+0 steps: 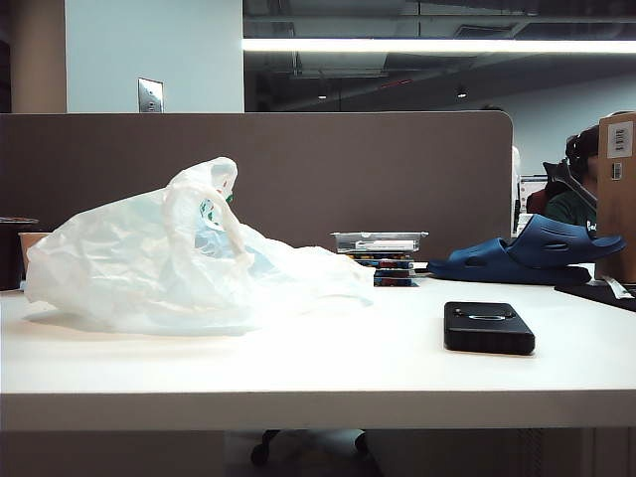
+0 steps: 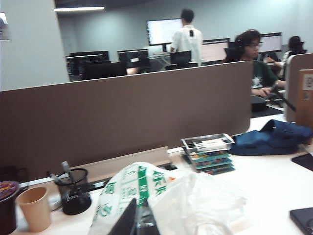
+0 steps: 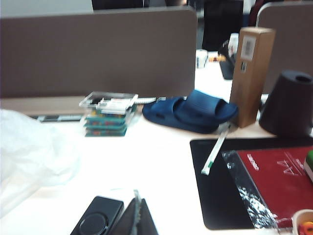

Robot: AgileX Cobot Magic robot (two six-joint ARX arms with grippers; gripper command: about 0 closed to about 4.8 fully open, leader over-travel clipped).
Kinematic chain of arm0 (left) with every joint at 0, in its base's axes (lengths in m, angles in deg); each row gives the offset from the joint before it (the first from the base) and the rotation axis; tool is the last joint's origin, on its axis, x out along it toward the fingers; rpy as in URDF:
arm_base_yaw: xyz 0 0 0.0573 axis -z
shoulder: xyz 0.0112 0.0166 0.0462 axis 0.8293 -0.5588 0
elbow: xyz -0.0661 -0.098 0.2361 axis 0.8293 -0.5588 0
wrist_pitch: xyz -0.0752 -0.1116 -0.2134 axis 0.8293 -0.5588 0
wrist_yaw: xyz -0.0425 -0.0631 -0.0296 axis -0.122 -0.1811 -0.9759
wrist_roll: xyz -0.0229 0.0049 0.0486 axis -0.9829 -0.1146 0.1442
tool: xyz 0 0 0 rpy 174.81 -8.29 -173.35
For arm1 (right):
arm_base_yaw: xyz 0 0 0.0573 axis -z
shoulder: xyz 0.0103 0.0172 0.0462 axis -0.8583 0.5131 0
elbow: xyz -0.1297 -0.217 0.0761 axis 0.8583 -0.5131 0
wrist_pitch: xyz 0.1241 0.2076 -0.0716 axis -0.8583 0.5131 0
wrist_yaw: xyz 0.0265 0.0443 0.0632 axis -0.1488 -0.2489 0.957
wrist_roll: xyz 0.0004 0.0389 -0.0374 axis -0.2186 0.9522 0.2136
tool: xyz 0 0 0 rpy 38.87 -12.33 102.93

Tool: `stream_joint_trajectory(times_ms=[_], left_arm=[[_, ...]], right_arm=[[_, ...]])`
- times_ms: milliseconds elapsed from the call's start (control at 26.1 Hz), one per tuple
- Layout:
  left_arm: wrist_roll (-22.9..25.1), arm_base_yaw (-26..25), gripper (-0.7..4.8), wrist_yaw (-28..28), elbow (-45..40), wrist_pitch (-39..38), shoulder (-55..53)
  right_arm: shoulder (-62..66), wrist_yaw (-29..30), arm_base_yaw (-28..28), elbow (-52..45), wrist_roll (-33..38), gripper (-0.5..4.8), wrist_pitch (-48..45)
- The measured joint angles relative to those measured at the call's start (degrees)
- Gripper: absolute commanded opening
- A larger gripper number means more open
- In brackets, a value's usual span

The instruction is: Put the power bank into the bag.

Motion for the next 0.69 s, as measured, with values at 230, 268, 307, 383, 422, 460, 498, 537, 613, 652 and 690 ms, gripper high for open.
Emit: stream_joint_trajectory(times_ms=[230, 268, 307, 383, 422, 460, 498, 537, 613, 652, 690], left_arm=[[0.0, 0.0, -0.06, -2.1, 3.7, 0.1, -6.8], [0.0, 0.0, -0.06, -2.1, 3.8, 0.0, -7.3], [0.0, 0.0, -0.06, -2.1, 4.0, 0.0, -7.8], [0.0, 0.0, -0.06, -2.2, 4.7, 0.0, -9.4], [0.0, 0.0, -0.06, -2.2, 4.9, 0.1, -9.9], [0.0, 0.0, -0.06, -2.2, 5.0, 0.3, -10.6], [0.0, 0.0, -0.06, -2.2, 5.0, 0.3, -11.0], [0.0, 0.0, -0.06, -2.2, 5.1, 0.4, -11.4], [0.1, 0.0, -0.06, -2.2, 5.1, 0.8, -12.0], [0.8, 0.0, -0.06, -2.2, 5.1, 1.6, -12.6], [1.5, 0.0, -0.06, -2.2, 5.1, 2.2, -13.0]], right_arm=[[14.9, 2.8, 0.0, 17.2, 0.0, -0.05, 10.2], [17.3, 4.0, 0.0, 19.6, 0.0, -0.05, 11.1], [19.0, 5.1, 0.0, 21.4, 0.0, -0.05, 11.9], [22.2, 7.0, 0.0, 24.8, 0.0, -0.05, 13.8], [23.8, 7.6, 0.0, 26.6, 0.0, -0.05, 15.3], [25.7, 8.1, 0.0, 28.7, 0.0, -0.05, 16.3], [27.6, 8.7, 0.0, 30.6, 0.0, -0.05, 16.8], [28.8, 9.0, 0.0, 31.6, 0.0, -0.05, 16.8], [31.9, 10.1, 0.0, 34.2, 0.1, -0.05, 18.8], [34.8, 11.5, 0.0, 36.4, 0.1, -0.05, 19.8], [36.2, 12.3, 0.0, 37.3, 0.0, -0.05, 20.2]])
